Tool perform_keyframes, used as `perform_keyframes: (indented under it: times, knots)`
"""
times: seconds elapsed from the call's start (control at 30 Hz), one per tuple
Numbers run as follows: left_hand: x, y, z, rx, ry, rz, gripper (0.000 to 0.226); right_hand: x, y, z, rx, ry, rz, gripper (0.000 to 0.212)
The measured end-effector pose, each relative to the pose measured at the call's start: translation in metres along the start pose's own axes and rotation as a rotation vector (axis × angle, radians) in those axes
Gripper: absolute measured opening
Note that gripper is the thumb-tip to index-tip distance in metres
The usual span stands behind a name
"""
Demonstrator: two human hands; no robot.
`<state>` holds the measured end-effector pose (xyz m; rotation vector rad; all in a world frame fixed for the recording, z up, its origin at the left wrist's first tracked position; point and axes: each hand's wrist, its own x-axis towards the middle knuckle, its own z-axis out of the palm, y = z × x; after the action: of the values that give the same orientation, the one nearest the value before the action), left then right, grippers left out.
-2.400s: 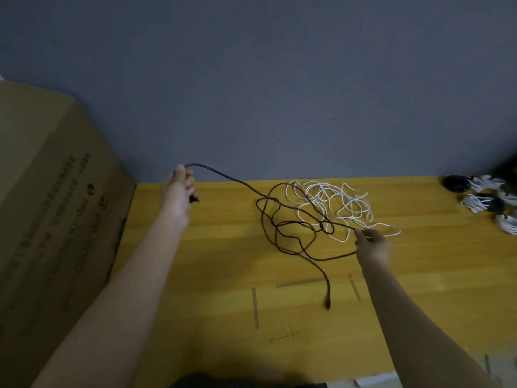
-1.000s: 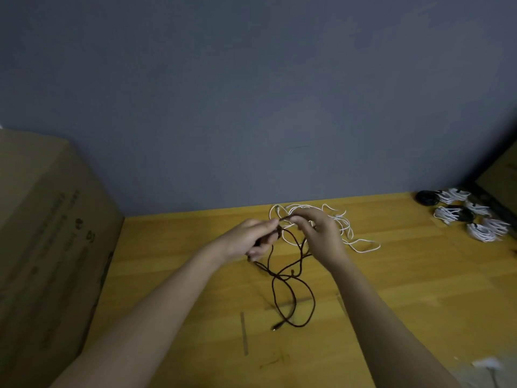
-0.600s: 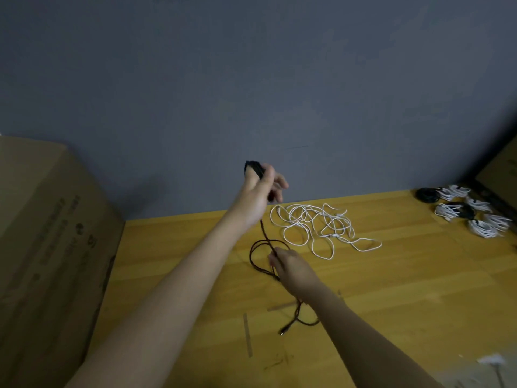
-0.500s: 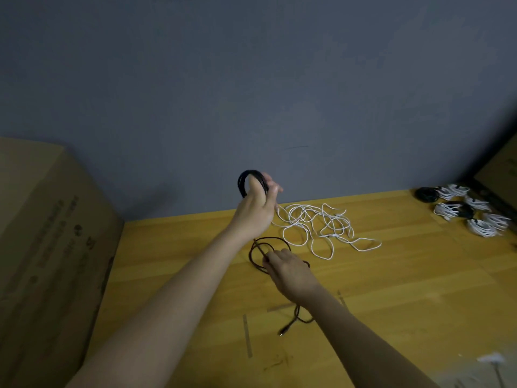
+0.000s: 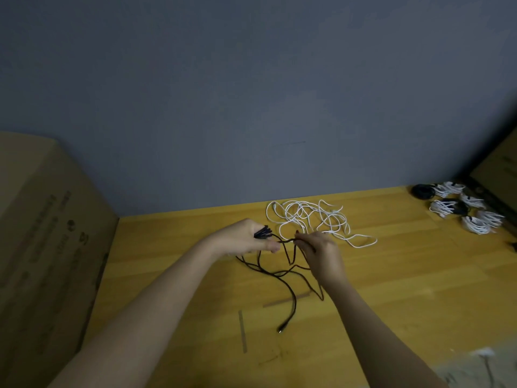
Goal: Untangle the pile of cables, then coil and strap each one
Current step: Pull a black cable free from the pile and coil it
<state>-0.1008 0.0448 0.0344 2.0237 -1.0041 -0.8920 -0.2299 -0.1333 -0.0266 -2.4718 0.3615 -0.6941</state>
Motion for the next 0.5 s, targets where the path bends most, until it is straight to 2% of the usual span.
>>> perform_keyframes:
  times: [0.07, 0.17, 0.23, 0.3, 0.33, 0.4, 0.5]
  knots:
    - [-0.002, -0.005, -0.007, 0.039, 0.101, 0.017, 0.022, 0.005, 0.006, -0.005, 0.047, 0.030, 0.113, 0.012]
    - [-0.007, -0.017, -0.026, 0.049, 0.506, -0.028, 0.025, 0.011, 0.024, -0.016, 0.031, 0.133, 0.351, 0.014]
    - [-0.011, -0.023, -0.043, -0.033, 0.771, -0.070, 0.025, 0.008, 0.039, -0.023, -0.025, 0.141, 0.488, 0.017]
    - [-0.016, -0.023, -0.056, -0.123, 0.910, -0.084, 0.028, 0.004, 0.049, -0.028, -0.080, 0.083, 0.588, 0.018]
    - [-0.018, -0.020, -0.060, -0.137, 0.917, -0.079, 0.029, 0.002, 0.050, -0.029, -0.102, 0.036, 0.605, 0.018]
    - [-0.018, -0.008, -0.060, -0.106, 0.833, -0.046, 0.029, 0.003, 0.046, -0.029, -0.157, -0.027, 0.557, 0.021]
    - [-0.014, 0.015, -0.048, -0.100, 0.714, 0.034, 0.026, 0.012, 0.018, -0.023, -0.141, 0.040, 0.360, 0.032]
